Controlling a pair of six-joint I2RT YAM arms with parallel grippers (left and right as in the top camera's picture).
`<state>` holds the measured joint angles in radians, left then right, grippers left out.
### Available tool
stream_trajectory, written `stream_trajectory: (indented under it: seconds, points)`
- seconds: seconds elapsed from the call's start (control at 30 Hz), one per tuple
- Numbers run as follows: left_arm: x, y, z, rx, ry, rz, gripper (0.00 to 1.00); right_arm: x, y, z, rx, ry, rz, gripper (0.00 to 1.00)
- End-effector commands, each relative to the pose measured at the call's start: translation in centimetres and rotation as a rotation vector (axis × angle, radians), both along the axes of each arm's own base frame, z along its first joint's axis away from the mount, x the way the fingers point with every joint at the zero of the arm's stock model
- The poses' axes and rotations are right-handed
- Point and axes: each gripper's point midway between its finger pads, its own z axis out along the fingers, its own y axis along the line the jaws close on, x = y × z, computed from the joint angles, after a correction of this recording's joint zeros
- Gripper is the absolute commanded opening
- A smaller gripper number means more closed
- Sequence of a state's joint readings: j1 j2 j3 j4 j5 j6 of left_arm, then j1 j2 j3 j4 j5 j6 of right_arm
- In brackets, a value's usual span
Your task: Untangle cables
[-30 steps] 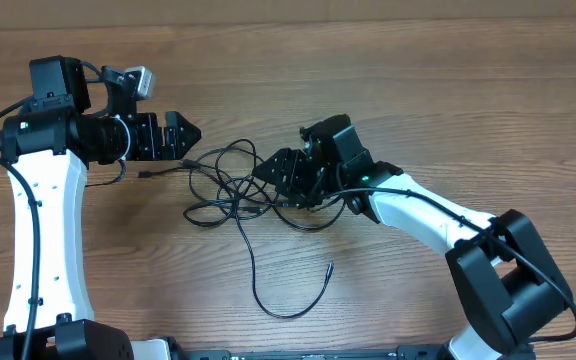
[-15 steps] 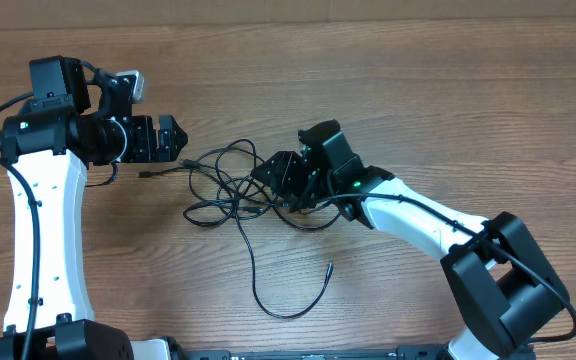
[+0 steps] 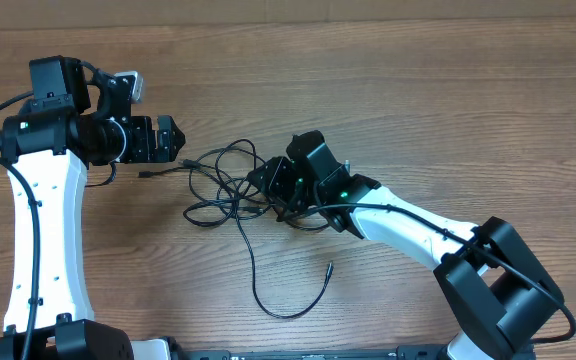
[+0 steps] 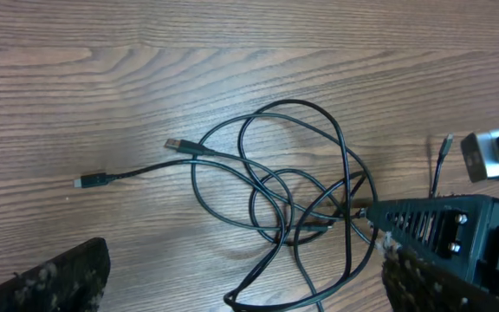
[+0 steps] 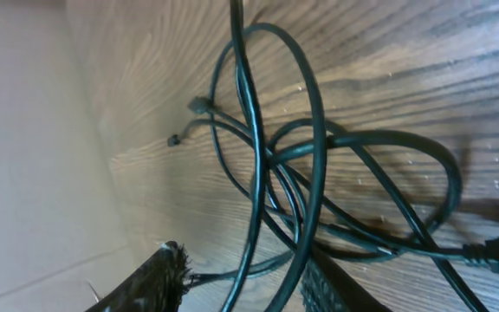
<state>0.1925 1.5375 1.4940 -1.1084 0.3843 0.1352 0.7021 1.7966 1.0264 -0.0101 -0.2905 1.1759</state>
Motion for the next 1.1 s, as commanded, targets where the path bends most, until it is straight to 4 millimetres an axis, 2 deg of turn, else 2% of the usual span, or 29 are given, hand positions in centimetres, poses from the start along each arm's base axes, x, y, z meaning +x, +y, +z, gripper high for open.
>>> stream_trajectory:
  seconds: [0.0,0.17,0.3,0.37,0.5,0.67,0.73,0.87,1.03,1.07]
  points:
    - [0.2,0.2,0.5,0.015,-0.02,-0.015,1.0,0.8,0.0,-0.2,-0.003,-0.004,-0.048,0.42]
    - [0.2,0.2,0.5,0.015,-0.02,-0.015,1.0,0.8,1.0,-0.8,0.034,-0.001,-0.013,0.41]
    - [0.2,0.2,0.5,0.015,-0.02,-0.014,0.99,0.9,1.3,-0.4,0.051,-0.014,-0.008,0.34]
    - [0.2,0.2,0.5,0.015,-0.02,-0.014,1.0,0.9,1.3,-0.4,0.05,-0.013,-0.008,0.26]
    - [0.2,0.2,0.5,0.015,-0.02,-0.015,1.0,0.9,1.3,-0.5,0.049,-0.011,-0.008,0.04]
    - [0.2,0.2,0.5,0.015,-0.02,-0.014,1.0,1.4,1.9,0.7,0.086,-0.064,0.017,0.04]
    - [0.2,0.2,0.5,0.015,-0.02,-0.015,1.0,1.7,2.6,2.3,0.135,-0.134,0.066,0.04]
    - [0.2,0.2,0.5,0.015,-0.02,-0.015,1.0,2.9,3.0,7.5,0.246,-0.277,0.107,0.04]
    - [0.2,0.2,0.5,0.015,-0.02,-0.015,0.99,5.0,0.6,14.4,0.302,-0.43,0.064,0.04]
    - [0.2,0.2,0.5,0.015,-0.02,-0.015,1.0,5.6,-0.9,17.3,0.322,-0.496,0.038,0.04]
